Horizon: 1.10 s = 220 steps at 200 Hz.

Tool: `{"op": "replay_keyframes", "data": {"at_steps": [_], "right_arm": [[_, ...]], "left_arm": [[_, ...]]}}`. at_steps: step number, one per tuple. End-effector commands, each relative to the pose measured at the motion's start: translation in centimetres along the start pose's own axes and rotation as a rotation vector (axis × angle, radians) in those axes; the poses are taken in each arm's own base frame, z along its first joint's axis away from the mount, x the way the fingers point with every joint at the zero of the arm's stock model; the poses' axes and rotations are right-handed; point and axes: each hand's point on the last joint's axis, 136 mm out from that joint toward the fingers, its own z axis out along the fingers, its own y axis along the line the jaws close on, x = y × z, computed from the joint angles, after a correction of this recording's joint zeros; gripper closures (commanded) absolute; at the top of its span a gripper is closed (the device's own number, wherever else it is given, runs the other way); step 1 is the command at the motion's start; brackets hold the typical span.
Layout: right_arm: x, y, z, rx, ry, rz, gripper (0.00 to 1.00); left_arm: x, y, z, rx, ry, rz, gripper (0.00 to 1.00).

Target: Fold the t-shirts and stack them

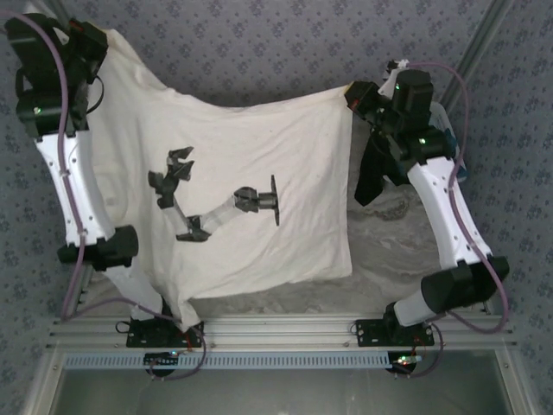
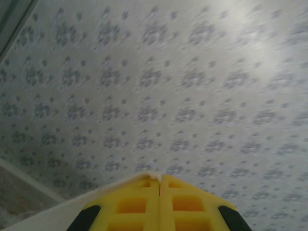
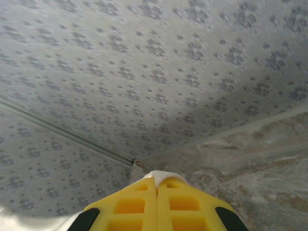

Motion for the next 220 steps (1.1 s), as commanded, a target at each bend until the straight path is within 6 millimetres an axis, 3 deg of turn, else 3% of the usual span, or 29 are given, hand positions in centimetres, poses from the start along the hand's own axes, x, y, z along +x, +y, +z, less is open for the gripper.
{"op": "replay_keyframes", "data": {"at_steps": [1, 26, 57, 75, 94, 111, 129, 154, 167, 171, 191, 220], "right_arm": [[-4.4, 4.7, -1.8, -0.134, -0.106, -0.015, 1.0], [-6.9, 4.7, -1.5, -0.136, -0.151, 0.007, 1.0], [-10.1, 5.0, -2.6, -0.155, -0.207, 0.034, 1.0], [-11.0, 4.4, -3.4, -0.133, -0.225, 0.042, 1.0], [-10.3, 2.9, -3.9, -0.086, -0.213, 0.039, 1.0], [-7.9, 0.1, -3.8, -0.011, -0.171, 0.06, 1.0], [-3.8, -5.1, -3.7, 0.122, -0.12, 0.099, 1.0], [4.7, -12.6, -4.2, 0.33, 0.005, 0.131, 1.0], [8.8, -15.5, -4.8, 0.408, 0.077, 0.146, 1.0], [10.9, -17.1, -5.0, 0.441, 0.118, 0.155, 1.0], [16.4, -20.6, -5.7, 0.524, 0.222, 0.177, 1.0], [23.1, -25.1, -6.4, 0.654, 0.395, 0.221, 1.0]], "left_arm": [[-3.4, -4.1, -4.5, 0.139, -0.083, 0.034, 1.0], [-5.1, -5.6, -5.7, 0.213, -0.127, 0.036, 1.0], [-7.1, -8.2, -10.0, 0.284, -0.208, 0.04, 1.0], [-6.8, -8.6, -12.3, 0.27, -0.208, 0.041, 1.0], [-4.7, -7.4, -14.1, 0.179, -0.153, 0.076, 1.0], [-0.6, -4.3, -14.4, 0.023, -0.042, 0.088, 1.0], [5.5, 1.6, -14.4, -0.135, 0.075, 0.045, 1.0], [15.7, 12.0, -16.0, -0.317, 0.241, -0.103, 1.0], [21.3, 17.0, -17.2, -0.417, 0.356, -0.132, 1.0], [23.1, 18.3, -17.5, -0.435, 0.395, -0.145, 1.0], [30.5, 23.5, -19.0, -0.517, 0.568, -0.18, 1.0], [38.1, 29.0, -20.9, -0.639, 0.729, -0.25, 1.0]]}}
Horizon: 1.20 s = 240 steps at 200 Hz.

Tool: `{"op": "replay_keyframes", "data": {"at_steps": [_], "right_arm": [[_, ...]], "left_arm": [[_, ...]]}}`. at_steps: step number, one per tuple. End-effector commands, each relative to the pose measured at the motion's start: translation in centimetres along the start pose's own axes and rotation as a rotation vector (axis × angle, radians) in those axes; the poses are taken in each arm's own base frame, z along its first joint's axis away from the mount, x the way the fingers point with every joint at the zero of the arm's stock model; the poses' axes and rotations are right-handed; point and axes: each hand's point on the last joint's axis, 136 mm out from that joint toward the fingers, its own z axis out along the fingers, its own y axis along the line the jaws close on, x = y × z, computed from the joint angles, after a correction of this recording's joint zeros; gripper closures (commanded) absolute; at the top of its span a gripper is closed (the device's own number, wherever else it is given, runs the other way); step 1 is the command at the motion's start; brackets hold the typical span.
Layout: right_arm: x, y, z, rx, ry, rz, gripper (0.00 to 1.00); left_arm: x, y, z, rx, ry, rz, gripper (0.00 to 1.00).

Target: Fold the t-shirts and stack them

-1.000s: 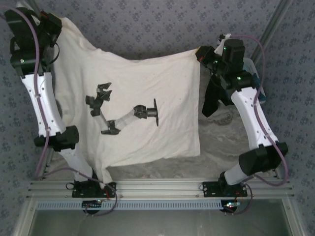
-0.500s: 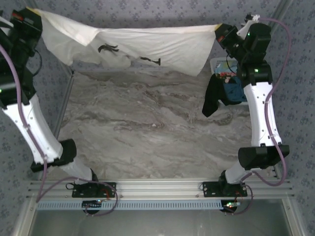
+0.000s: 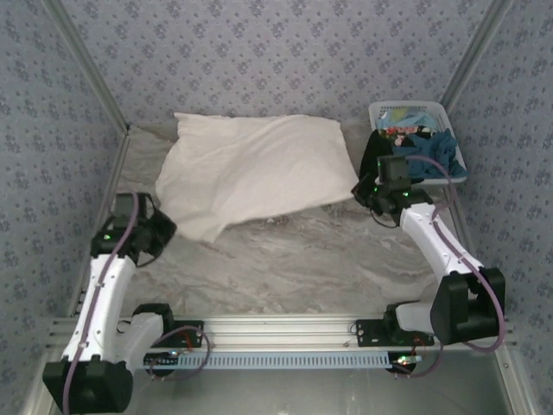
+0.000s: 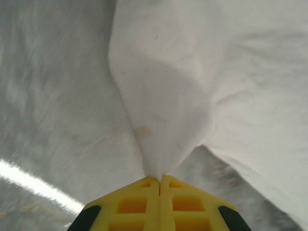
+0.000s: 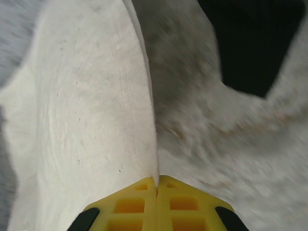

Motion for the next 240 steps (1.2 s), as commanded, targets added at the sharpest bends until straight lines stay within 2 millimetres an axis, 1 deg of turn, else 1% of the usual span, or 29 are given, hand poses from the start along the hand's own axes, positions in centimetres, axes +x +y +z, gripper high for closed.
{"op": "replay_keyframes", "data": {"at_steps": [1, 8, 16, 25, 35, 45, 65, 70, 74, 89, 108, 123, 148, 170, 197, 215, 224, 228, 234, 240], "right_arm": [[2.3, -2.9, 1.7, 0.102, 0.062, -0.003, 1.0], [3.3, -4.2, 2.3, 0.147, 0.099, 0.003, 1.0], [4.6, -5.7, 2.8, 0.199, 0.146, 0.004, 1.0], [5.5, -7.2, 3.0, 0.257, 0.177, 0.008, 1.0], [5.9, -8.3, 3.0, 0.306, 0.186, 0.005, 1.0], [6.4, -8.9, 3.0, 0.333, 0.2, -0.002, 1.0], [7.2, -10.0, 2.5, 0.384, 0.215, -0.024, 1.0], [7.2, -10.0, 2.5, 0.388, 0.212, -0.028, 1.0], [7.7, -10.6, 2.2, 0.413, 0.229, -0.029, 1.0], [8.0, -11.3, 1.8, 0.449, 0.232, -0.036, 1.0], [8.3, -12.2, 1.2, 0.485, 0.237, -0.039, 1.0], [8.3, -12.4, 0.8, 0.495, 0.233, -0.042, 1.0], [7.8, -12.5, 0.5, 0.506, 0.222, -0.067, 1.0], [7.4, -13.0, 0.2, 0.531, 0.212, -0.083, 1.0], [7.1, -13.9, 0.3, 0.549, 0.216, -0.084, 1.0], [7.4, -14.4, 0.1, 0.567, 0.23, -0.078, 1.0], [7.4, -14.8, -0.2, 0.587, 0.225, -0.076, 1.0], [7.3, -14.9, -0.4, 0.594, 0.22, -0.076, 0.96], [7.1, -14.9, -0.7, 0.599, 0.211, -0.072, 0.88], [6.9, -14.9, -1.1, 0.605, 0.199, -0.07, 0.77]], "left_arm": [[2.5, 1.2, 2.4, 0.023, 0.071, -0.061, 1.0], [3.4, 2.2, 3.4, -0.004, 0.097, -0.08, 1.0], [4.2, 3.2, 4.0, -0.03, 0.119, -0.097, 1.0], [4.8, 4.1, 4.3, -0.059, 0.133, -0.106, 1.0], [5.2, 5.1, 4.1, -0.1, 0.138, -0.114, 1.0], [5.4, 5.9, 3.5, -0.141, 0.129, -0.115, 1.0], [5.6, 6.8, 2.3, -0.166, 0.108, -0.141, 1.0], [6.0, 7.1, 2.2, -0.171, 0.113, -0.158, 1.0], [6.2, 7.4, 2.2, -0.179, 0.116, -0.173, 1.0], [7.3, 8.3, 2.3, -0.196, 0.133, -0.218, 1.0], [8.6, 9.4, 2.5, -0.237, 0.152, -0.22, 1.0], [8.8, 10.3, 2.2, -0.285, 0.136, -0.187, 1.0], [8.2, 10.6, 1.5, -0.304, 0.097, -0.155, 1.0], [7.8, 10.7, 1.1, -0.322, 0.084, -0.133, 1.0], [8.3, 11.6, 1.4, -0.368, 0.105, -0.116, 1.0], [8.5, 11.6, 1.7, -0.358, 0.115, -0.119, 1.0], [8.4, 11.3, 1.5, -0.343, 0.115, -0.118, 0.96], [8.3, 10.9, 1.4, -0.333, 0.11, -0.118, 0.92], [8.0, 10.4, 0.9, -0.318, 0.099, -0.11, 0.84], [7.5, 9.5, 0.4, -0.293, 0.084, -0.096, 0.75]]}}
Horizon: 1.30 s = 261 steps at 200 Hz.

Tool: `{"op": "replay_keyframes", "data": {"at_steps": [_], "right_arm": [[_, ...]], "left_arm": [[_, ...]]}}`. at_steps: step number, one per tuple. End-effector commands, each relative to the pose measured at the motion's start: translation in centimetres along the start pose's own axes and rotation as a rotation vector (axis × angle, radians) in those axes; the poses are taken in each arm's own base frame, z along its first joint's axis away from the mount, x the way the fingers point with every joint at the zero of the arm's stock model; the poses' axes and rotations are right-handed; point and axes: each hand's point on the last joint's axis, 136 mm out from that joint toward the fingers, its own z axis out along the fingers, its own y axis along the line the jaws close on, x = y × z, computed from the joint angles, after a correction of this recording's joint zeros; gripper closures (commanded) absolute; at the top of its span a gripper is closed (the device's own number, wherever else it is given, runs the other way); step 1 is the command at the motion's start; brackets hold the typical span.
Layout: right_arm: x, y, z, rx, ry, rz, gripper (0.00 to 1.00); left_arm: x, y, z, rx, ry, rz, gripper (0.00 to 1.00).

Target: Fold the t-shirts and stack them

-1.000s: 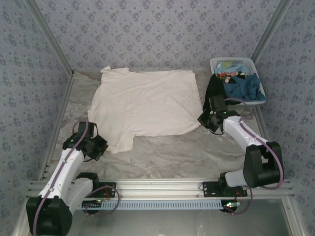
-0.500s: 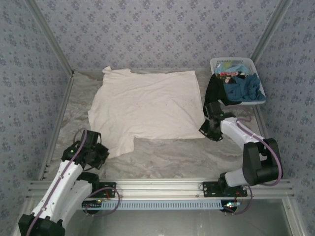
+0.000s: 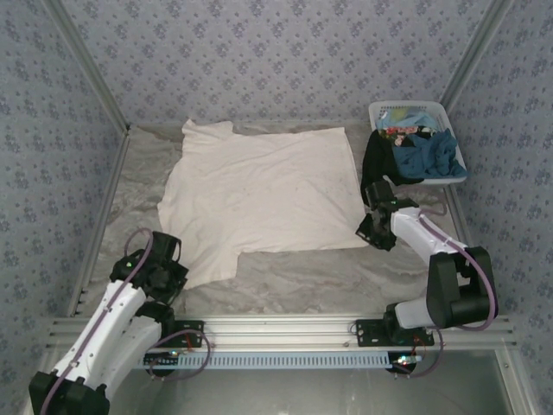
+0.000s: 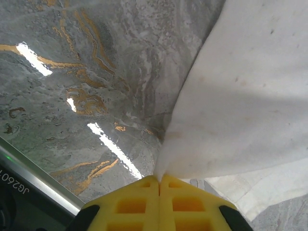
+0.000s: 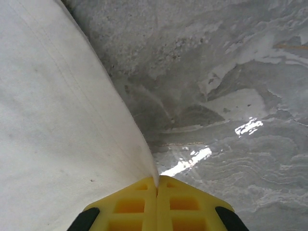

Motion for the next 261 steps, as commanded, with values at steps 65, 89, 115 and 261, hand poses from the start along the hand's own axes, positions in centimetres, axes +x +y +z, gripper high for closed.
{"op": "replay_keyframes", "data": {"at_steps": [65, 89, 115, 261], "right_arm": [[-2.8, 4.4, -5.4, -0.148, -0.23, -0.091, 0.61], [-3.1, 8.9, -4.5, -0.304, -0.197, -0.155, 0.65], [-3.2, 10.8, -3.5, -0.34, -0.151, -0.197, 0.67], [-2.0, 13.5, 3.9, -0.136, 0.068, -0.268, 0.62]], "left_arm": [[-6.2, -12.4, -7.1, 0.214, -0.147, 0.073, 0.63], [-10.0, -18.2, -3.7, 0.306, -0.11, 0.009, 0.79], [-13.7, -21.1, 0.9, 0.244, -0.049, 0.03, 0.84], [-18.4, -8.2, 9.5, -0.068, 0.08, -0.171, 0.92]]}}
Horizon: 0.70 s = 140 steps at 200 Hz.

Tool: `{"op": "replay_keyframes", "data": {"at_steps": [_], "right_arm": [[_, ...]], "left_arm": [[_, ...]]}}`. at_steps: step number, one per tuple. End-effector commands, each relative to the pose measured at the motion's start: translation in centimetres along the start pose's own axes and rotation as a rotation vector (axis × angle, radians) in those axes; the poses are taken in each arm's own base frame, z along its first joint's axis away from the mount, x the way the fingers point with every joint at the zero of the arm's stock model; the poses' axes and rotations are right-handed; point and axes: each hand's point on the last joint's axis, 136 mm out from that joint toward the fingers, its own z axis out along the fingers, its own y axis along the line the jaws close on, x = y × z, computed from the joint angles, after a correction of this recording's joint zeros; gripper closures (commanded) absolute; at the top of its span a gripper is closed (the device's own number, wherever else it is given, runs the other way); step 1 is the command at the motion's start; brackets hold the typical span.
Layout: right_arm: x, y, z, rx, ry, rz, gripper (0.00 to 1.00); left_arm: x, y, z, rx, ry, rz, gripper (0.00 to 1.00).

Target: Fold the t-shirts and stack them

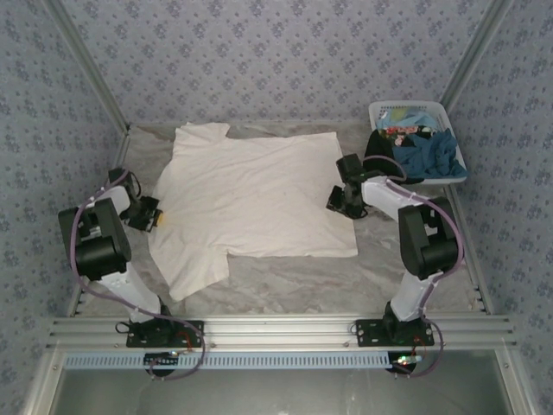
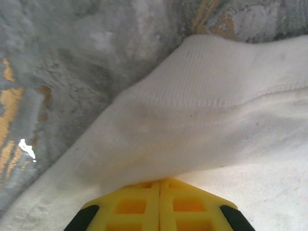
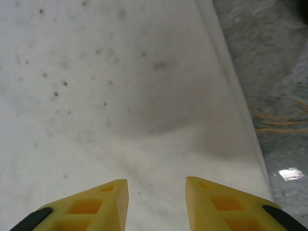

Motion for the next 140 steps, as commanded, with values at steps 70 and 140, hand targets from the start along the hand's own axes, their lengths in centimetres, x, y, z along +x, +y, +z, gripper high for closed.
{"op": "replay_keyframes", "data": {"at_steps": [70, 140], "right_arm": [[2.9, -1.2, 2.6, 0.133, 0.146, -0.01, 0.61], [1.3, 0.8, -4.9, 0.021, -0.009, -0.043, 0.47]], "left_arm": [[1.4, 4.8, 0.4, -0.149, 0.01, 0.014, 0.89], [4.1, 6.8, -8.5, -0.209, -0.071, 0.117, 0.54]]}}
